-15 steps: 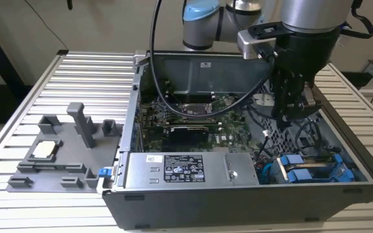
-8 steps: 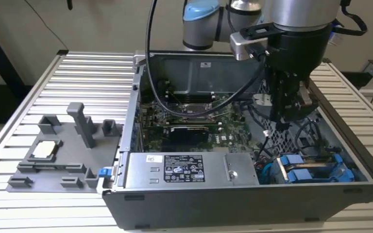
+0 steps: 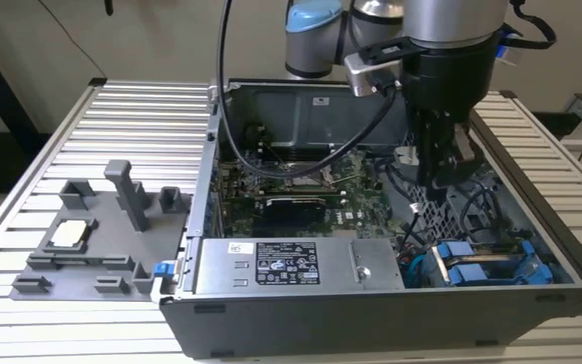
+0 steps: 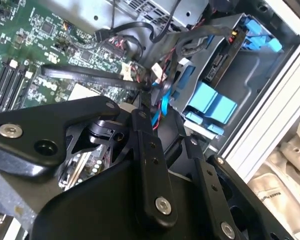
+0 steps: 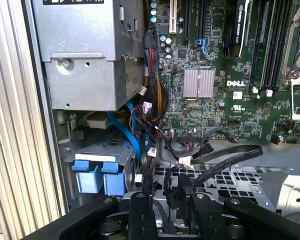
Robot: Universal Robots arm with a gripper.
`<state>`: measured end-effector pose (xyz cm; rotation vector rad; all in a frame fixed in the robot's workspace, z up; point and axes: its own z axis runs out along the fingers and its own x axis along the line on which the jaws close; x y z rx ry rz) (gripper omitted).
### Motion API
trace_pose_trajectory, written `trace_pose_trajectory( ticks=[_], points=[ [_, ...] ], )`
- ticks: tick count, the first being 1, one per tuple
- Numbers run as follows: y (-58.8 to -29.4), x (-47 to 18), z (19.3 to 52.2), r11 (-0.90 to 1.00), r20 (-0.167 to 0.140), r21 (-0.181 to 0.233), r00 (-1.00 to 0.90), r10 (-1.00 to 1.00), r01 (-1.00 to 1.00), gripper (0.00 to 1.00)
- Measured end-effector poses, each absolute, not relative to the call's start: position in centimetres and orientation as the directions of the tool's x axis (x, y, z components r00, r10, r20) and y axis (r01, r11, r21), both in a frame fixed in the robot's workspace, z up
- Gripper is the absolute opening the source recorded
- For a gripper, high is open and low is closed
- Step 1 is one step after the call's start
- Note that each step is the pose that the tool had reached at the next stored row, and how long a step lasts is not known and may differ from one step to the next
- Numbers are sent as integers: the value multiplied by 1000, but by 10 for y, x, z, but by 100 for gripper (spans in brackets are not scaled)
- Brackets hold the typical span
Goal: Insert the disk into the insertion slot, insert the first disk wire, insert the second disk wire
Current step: 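Insert the second disk wire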
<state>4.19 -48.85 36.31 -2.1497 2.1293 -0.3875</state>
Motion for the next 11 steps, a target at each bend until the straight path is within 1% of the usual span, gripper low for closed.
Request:
trace_pose_trajectory(
  ticks=[5, 11],
  points=[
    [-483, 41, 360, -32, 121, -261, 0, -993, -965, 34],
    [-482, 41, 358, -36, 122, -264, 4, -993, -964, 34]
  ],
)
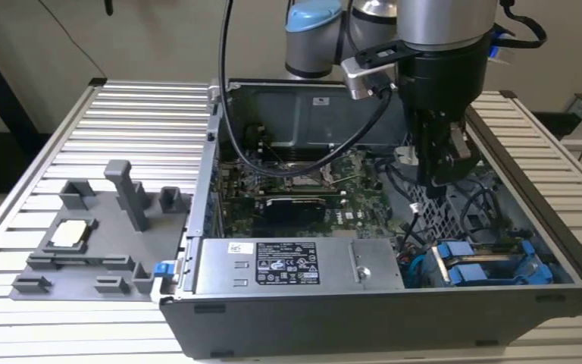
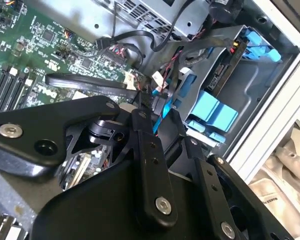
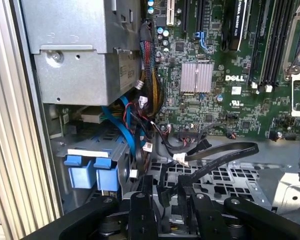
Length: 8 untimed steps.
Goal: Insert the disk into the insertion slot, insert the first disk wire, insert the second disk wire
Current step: 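Insert the second disk wire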
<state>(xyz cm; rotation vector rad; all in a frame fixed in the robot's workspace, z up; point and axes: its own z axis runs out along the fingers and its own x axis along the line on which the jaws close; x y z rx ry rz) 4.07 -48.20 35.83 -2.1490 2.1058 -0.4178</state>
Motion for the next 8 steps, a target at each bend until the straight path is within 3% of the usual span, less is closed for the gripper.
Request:
trace_pose_trajectory(
  ticks=[8],
  points=[
    [-482, 41, 358, -37, 122, -264, 5, -993, -964, 34]
  ],
)
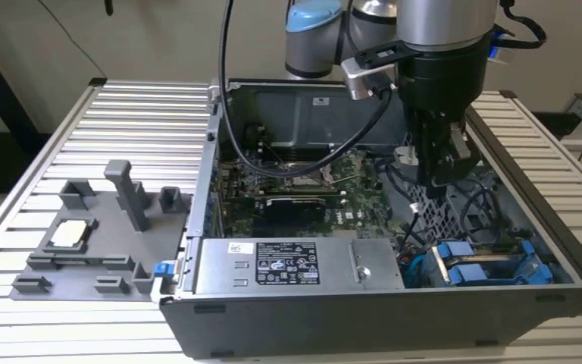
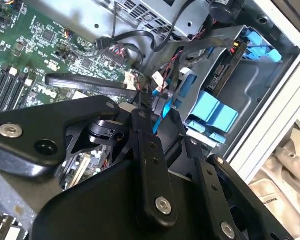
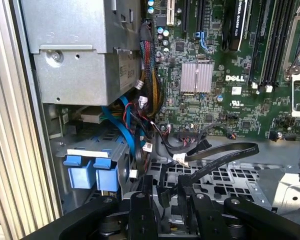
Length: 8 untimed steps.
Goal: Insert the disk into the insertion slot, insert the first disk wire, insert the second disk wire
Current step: 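Insert the second disk wire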
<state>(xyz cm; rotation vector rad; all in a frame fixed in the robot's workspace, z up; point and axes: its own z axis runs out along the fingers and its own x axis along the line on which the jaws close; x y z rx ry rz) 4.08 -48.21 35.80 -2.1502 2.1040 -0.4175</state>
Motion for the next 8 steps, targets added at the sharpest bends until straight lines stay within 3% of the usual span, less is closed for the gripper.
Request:
trace_pose_trajectory(
  ticks=[8],
  points=[
    [-482, 42, 358, -41, 122, -264, 9, -992, -964, 34]
  ],
)
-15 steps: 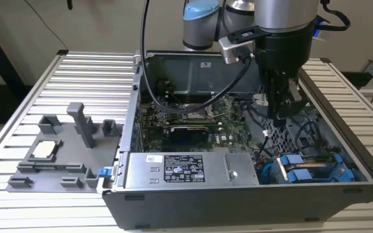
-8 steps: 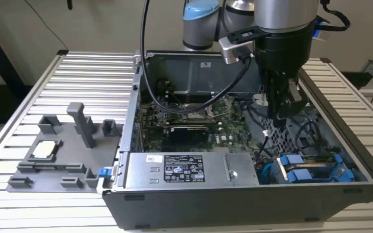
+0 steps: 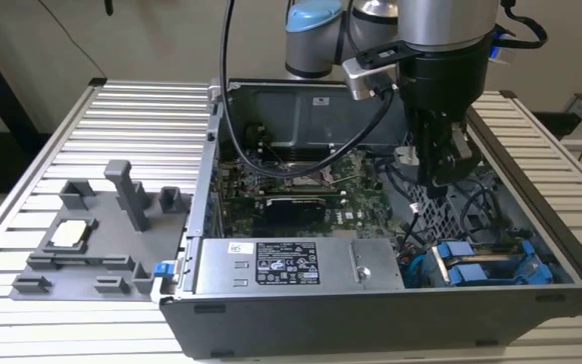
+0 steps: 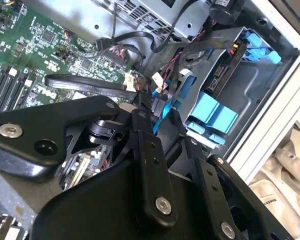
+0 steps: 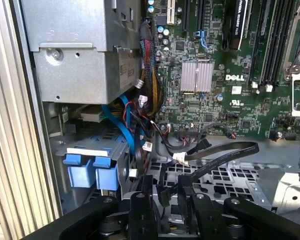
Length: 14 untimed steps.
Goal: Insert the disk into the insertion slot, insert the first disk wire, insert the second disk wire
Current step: 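Insert the second disk wire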
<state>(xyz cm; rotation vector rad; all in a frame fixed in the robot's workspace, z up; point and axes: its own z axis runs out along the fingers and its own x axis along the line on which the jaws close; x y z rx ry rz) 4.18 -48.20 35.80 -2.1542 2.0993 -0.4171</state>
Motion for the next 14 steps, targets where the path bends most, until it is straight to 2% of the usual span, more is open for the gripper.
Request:
trace_pose_trajectory(
  ticks=[2, 3, 4, 5, 14],
  points=[
    [-482, 42, 358, -43, 122, -264, 10, -992, -964, 32],
    [-482, 42, 358, -43, 122, -264, 11, -992, -964, 25],
    [-482, 42, 358, -44, 122, -264, 12, -992, -964, 25],
    [-482, 42, 358, -45, 122, -264, 13, -992, -964, 18],
    [-482, 42, 358, -50, 122, -264, 18, -992, -963, 16]
  ],
)
